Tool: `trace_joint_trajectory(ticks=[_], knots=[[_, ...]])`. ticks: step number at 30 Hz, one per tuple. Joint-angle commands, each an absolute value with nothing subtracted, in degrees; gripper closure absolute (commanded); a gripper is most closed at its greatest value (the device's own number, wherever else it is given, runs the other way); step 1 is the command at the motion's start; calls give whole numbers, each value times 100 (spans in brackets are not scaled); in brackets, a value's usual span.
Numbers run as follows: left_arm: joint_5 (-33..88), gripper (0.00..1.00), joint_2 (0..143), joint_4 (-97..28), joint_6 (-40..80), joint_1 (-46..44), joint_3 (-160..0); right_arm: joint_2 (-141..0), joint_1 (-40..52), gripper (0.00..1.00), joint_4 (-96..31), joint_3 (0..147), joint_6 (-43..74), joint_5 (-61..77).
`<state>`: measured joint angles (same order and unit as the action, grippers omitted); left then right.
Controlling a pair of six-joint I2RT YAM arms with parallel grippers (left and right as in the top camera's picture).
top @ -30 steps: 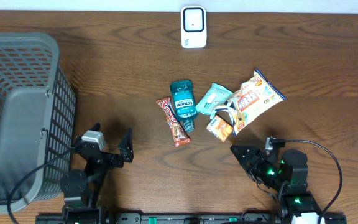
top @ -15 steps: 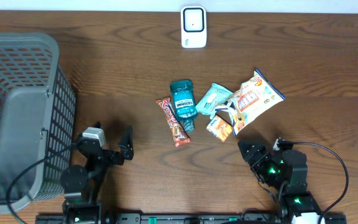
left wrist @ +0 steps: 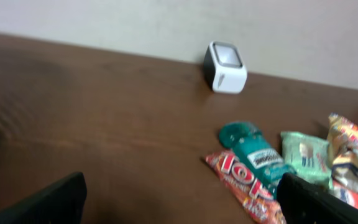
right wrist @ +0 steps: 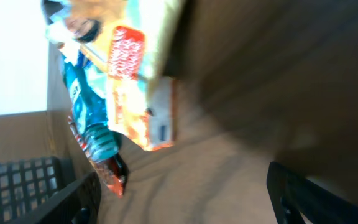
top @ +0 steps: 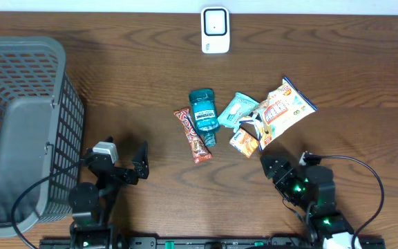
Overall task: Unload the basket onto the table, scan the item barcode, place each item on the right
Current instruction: 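Move the right gripper toward the small orange snack pack on the table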
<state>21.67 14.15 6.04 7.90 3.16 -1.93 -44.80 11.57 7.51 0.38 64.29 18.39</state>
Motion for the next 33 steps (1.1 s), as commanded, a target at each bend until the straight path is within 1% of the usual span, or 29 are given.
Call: trace_joint_trajectory(ticks=[1,6,7,11,15,19,22,24,26,28,29,30,31,32,33], knots=[[2158,2,1422,534,845,292,-211,-4873,1597,19,1144,32,6643,1192],[2156,2,1422,495,845,292,-211,-5730,1925,22,1898,32,7131,617],[2156,2,1422,486,845,292,-211,-5948,1922,24,2119,34,7185,611],[2156,2,1422,318,845,292,-209,-6910,1922,25,2963,180,7214,596],[2156,2,1422,-84,845,292,-211,-7854,1922,25,3063,718,7028,781],[2156,2,1422,-685,845,292,-211,-8685,1920,31,3028,1286,6622,1262],[2154,2,1448,-676,845,292,-211,-9126,1916,34,3022,1516,6591,1514],[2154,2,1448,-676,845,292,-211,-9258,1905,41,3022,1562,6595,1540],[2156,2,1448,-676,845,292,-211,-9264,1879,52,2985,1562,6593,1540],[2156,2,1448,-676,845,292,-211,-9262,1839,61,2934,1562,6593,1555],[2154,2,1448,-676,845,292,-211,-9262,1822,68,2932,1562,6591,1562],[2156,2,1448,-676,845,292,-211,-9262,1804,73,2932,1562,6591,1577],[2154,2,1448,-676,845,292,-211,-9262,1798,75,2934,1562,6591,1584],[2154,2,1448,-676,845,292,-211,-9262,1798,79,2934,1562,6591,1590],[2154,2,1448,-676,845,292,-211,-9262,1798,80,2936,1562,6573,1619]])
